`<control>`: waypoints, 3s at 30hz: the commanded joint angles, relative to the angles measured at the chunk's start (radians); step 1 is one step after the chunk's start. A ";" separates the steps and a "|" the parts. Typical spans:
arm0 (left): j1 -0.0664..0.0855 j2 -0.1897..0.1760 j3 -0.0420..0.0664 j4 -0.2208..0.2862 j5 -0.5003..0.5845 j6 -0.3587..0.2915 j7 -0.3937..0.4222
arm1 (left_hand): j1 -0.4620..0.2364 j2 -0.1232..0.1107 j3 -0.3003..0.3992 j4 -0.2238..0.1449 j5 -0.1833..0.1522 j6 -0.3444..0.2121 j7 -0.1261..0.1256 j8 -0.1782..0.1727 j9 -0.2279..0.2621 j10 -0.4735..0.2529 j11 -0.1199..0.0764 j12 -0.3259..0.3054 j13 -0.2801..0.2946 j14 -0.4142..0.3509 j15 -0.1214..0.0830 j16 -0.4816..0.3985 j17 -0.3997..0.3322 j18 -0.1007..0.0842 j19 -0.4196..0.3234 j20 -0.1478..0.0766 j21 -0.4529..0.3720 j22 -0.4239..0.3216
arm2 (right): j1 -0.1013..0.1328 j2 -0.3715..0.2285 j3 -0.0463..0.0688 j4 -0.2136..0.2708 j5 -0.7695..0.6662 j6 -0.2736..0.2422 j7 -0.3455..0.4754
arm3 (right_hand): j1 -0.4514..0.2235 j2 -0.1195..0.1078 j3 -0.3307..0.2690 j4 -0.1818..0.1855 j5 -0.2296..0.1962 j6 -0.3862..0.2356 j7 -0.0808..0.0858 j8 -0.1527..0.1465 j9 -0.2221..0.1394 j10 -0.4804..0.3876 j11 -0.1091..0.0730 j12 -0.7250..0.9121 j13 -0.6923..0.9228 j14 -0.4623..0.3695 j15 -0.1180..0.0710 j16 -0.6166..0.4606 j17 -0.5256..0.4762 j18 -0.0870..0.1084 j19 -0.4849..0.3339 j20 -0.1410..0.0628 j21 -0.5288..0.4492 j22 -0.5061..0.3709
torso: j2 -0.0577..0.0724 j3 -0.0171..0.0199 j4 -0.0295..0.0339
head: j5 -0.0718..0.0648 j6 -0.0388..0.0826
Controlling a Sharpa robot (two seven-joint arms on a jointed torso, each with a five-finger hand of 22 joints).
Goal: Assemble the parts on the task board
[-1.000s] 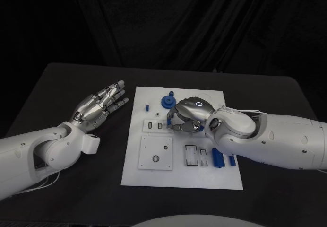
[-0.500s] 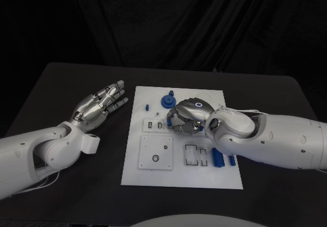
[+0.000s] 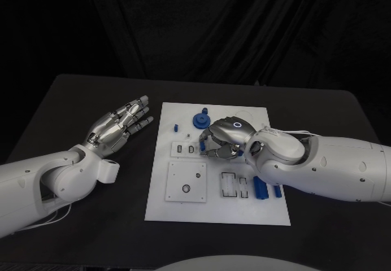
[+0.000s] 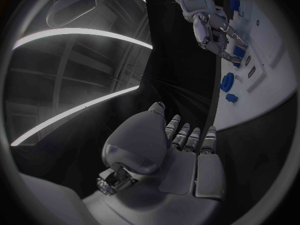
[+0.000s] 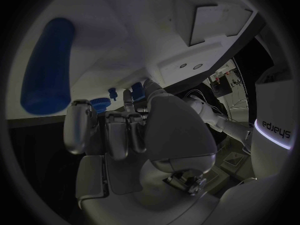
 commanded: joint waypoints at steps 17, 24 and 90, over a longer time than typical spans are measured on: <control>0.002 0.026 0.001 -0.003 -0.072 -0.049 0.007 | 0.026 -0.007 0.025 -0.009 0.026 0.046 0.038 0.008 0.006 0.028 0.015 0.043 0.007 0.036 0.020 0.016 0.011 0.012 0.035 0.031 0.029 0.017 | 0.021 -0.097 0.000 0.057 -0.007 -0.357 0.143 | -0.035 -0.041 -0.023 0.064 -0.118 -0.088 -0.003 -0.036 -0.021 0.092 0.006 -0.003 0.253 0.102 0.005 0.003 0.263 0.014 0.010 -0.001 0.013 0.194 | -0.004 0.0005 0.0030 | 0.022 0.056; 0.029 0.041 0.001 -0.009 -0.149 -0.107 -0.020 | 0.050 -0.022 0.045 0.001 0.048 0.099 0.047 0.015 0.009 0.108 0.074 0.155 0.023 0.142 0.042 0.106 0.035 0.006 0.131 0.040 0.089 0.045 | 0.050 -0.145 0.000 0.060 0.007 -0.384 0.195 | 0.014 0.012 0.012 0.053 -0.036 -0.040 -0.009 -0.017 -0.027 0.098 0.001 0.000 0.258 0.102 0.001 0.003 0.263 0.010 0.020 -0.004 0.028 0.199 | -0.030 0.0073 0.0055 | 0.027 0.064; 0.098 0.425 0.002 -0.148 -1.131 -0.011 -1.150 | -0.255 -0.105 -0.032 0.021 -0.270 0.548 -0.012 0.597 0.840 1.512 -0.139 1.467 1.546 1.571 -0.210 1.564 1.569 -0.140 1.473 -0.198 1.519 1.458 | 0.046 -0.197 -0.001 -0.097 0.128 -0.163 0.149 | 0.102 0.045 0.052 0.050 0.041 0.071 -0.002 -0.012 -0.066 -0.023 0.001 -0.105 0.144 0.066 -0.002 -0.077 0.210 0.033 -0.031 -0.008 -0.094 0.163 | -0.203 0.1281 -0.0672 | 0.129 -0.086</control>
